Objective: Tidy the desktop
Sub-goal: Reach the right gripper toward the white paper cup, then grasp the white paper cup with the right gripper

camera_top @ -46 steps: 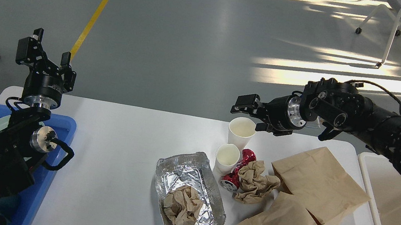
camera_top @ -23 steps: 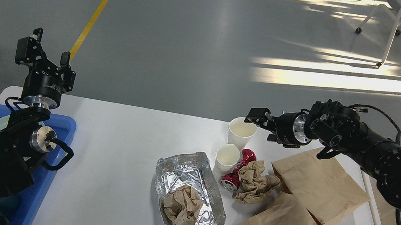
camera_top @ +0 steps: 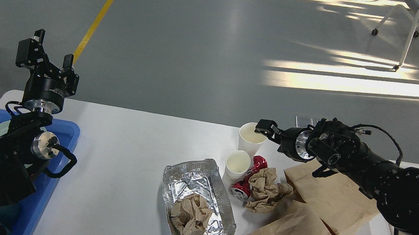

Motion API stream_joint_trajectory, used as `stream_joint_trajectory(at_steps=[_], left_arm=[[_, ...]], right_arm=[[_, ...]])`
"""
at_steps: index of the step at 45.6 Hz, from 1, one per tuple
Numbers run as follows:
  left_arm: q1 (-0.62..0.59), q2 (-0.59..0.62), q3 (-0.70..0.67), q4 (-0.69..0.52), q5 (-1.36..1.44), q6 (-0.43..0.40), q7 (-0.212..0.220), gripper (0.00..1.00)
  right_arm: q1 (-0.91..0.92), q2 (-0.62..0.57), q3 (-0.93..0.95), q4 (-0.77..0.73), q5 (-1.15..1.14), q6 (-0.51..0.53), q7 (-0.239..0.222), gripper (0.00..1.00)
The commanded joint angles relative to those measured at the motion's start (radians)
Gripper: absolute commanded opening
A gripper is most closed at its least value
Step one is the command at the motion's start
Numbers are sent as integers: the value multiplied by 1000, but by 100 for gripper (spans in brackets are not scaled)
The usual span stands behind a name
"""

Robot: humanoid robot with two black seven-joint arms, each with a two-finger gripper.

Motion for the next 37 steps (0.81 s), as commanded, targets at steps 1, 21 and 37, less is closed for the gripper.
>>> stream_joint_trajectory(at_steps=[1,21,37], left_arm=[[0,0,0,0,0,0,0,97],[0,0,0,0,0,0,0,97],[0,0,0,0,0,0,0,97]], right_arm=[[-17,20,8,-4,0,-4,-1,93],[-49,52,-4,-29,-5,-93,-44,59],[-60,55,10,-25,-2,-83,-91,0]])
